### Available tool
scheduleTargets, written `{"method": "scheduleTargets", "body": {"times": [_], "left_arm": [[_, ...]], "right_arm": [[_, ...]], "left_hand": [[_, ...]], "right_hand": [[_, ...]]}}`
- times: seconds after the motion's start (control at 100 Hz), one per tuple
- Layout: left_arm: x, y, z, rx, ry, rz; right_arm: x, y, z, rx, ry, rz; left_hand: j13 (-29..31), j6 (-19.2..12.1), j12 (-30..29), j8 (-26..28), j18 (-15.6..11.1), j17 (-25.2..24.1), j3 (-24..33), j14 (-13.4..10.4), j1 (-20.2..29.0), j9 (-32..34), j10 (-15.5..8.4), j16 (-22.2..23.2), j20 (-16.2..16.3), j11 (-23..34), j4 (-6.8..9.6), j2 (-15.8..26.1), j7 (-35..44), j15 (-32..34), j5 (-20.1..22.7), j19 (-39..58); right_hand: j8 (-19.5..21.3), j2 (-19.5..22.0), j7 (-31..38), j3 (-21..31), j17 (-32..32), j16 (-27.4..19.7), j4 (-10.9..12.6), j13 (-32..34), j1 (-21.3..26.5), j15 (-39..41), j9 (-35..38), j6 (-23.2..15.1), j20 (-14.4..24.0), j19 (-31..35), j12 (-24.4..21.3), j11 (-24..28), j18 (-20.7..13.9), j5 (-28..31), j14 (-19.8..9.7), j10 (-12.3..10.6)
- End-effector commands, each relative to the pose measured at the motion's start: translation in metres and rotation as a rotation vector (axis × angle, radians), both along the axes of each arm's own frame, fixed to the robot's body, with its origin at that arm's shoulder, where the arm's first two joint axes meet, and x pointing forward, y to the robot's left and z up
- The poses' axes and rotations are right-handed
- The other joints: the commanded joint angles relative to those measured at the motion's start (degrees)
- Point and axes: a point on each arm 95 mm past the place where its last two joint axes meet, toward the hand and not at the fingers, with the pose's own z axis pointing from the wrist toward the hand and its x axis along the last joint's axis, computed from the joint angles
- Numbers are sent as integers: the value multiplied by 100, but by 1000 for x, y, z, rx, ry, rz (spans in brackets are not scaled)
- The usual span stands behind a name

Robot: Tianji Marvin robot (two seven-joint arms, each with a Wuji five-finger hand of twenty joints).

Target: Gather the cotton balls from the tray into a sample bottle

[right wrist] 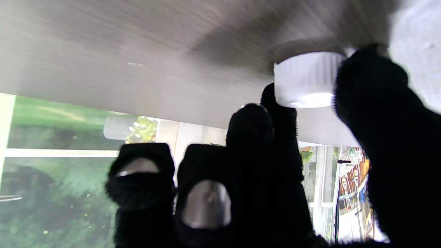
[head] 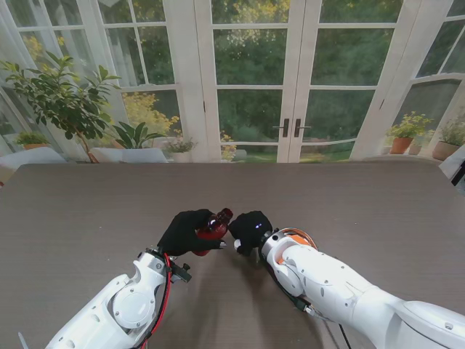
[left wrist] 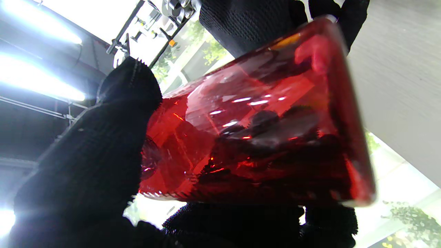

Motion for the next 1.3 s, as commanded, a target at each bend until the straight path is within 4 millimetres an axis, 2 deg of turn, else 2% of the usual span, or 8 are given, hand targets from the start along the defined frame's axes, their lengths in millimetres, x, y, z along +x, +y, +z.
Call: {"method": "scheduleTargets", "body": {"times": [0.0,0.33,0.4,0.69,1.29], "left_arm": [[-1,-4,-1,0,9,-13],[-1,-3,-1,0,9,-11],[-1,-3,-1,1,9,-10],[-1,-2,-1,0,10,-10],[0,-2,-2,-4,21,-7]], "right_arm": [[-6,-2,-12,-33,33,9],[-6,-4,-16,-58,54,35],[-6,-5,-16,-63,59,38],[-5,-6,-16,-54,61,45],[-4,-6,-1,30,83,-13]], "left_hand": [[119,-1766,91,300,-462,-129,1596,-251,1405,498,-981,41,-67,280,322,985,1675,-2,814,-66],[116,-1779,91,302,-474,-137,1596,-254,1403,499,-989,42,-68,282,321,984,1674,0,817,-72],[109,-1772,89,300,-469,-137,1597,-250,1404,492,-981,40,-68,278,320,990,1670,-4,813,-72],[111,-1772,89,302,-469,-139,1599,-245,1400,494,-971,41,-66,282,318,989,1668,-1,808,-71],[109,-1757,87,303,-464,-142,1597,-238,1408,493,-976,41,-64,285,321,991,1664,-2,809,-70]], "right_hand": [[79,340,914,113,70,47,122,79,431,246,355,-463,109,422,97,38,142,356,-220,-38],[197,1170,845,140,-43,-5,336,83,471,136,167,-343,122,412,144,12,73,176,-227,-44],[328,1372,860,100,-59,-20,404,84,466,115,136,-345,127,428,145,16,27,101,-216,-59],[607,1507,1021,160,-48,-25,444,86,447,110,126,-312,108,426,130,76,-28,1,-250,-90],[607,1519,1108,184,-45,-35,433,85,424,87,111,-313,90,425,89,116,-37,-40,-250,-96]]}}
